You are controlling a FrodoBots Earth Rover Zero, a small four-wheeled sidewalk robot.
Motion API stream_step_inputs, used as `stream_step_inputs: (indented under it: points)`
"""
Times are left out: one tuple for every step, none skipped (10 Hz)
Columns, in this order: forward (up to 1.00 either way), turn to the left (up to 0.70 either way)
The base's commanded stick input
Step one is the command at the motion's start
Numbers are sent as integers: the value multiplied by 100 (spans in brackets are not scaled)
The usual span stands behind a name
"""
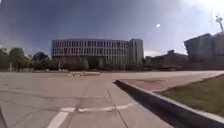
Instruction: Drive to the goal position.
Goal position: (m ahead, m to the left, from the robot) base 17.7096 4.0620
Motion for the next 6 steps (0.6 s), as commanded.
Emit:
stream_step_inputs:
  points:
    - [70, 0]
    - [70, 0]
    - [70, 0]
    - [70, 0]
    - [70, 0]
    - [70, 0]
